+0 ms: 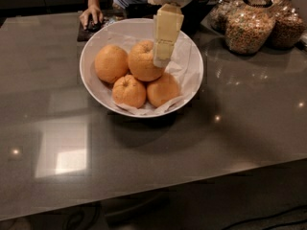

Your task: Pick orange from white bowl

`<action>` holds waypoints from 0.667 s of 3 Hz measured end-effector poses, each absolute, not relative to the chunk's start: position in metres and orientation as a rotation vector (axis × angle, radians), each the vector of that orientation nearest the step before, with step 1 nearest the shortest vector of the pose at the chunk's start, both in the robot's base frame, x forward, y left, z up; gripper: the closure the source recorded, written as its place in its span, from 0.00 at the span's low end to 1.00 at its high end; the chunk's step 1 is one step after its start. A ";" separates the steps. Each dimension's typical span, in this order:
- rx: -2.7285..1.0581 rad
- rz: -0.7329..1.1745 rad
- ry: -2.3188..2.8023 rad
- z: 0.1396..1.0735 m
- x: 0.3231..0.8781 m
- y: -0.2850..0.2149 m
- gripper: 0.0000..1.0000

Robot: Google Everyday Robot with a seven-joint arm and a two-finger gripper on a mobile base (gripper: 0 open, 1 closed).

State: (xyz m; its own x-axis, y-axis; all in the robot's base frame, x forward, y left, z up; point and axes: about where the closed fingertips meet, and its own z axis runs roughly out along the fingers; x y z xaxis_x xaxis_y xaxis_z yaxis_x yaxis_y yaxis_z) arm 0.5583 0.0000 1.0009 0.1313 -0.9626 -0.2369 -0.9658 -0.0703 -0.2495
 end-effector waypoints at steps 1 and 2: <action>-2.057 0.070 1.899 0.988 0.556 0.012 0.08; -2.024 0.126 1.944 0.977 0.551 0.015 0.13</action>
Offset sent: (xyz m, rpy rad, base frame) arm -0.0214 0.0090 -0.0389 0.0453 0.1610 -0.0868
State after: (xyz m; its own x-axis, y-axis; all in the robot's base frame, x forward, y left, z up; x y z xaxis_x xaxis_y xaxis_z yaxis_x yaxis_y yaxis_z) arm 0.5513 0.0148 0.9775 0.0649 -0.9553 -0.2885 -0.9845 -0.0140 -0.1750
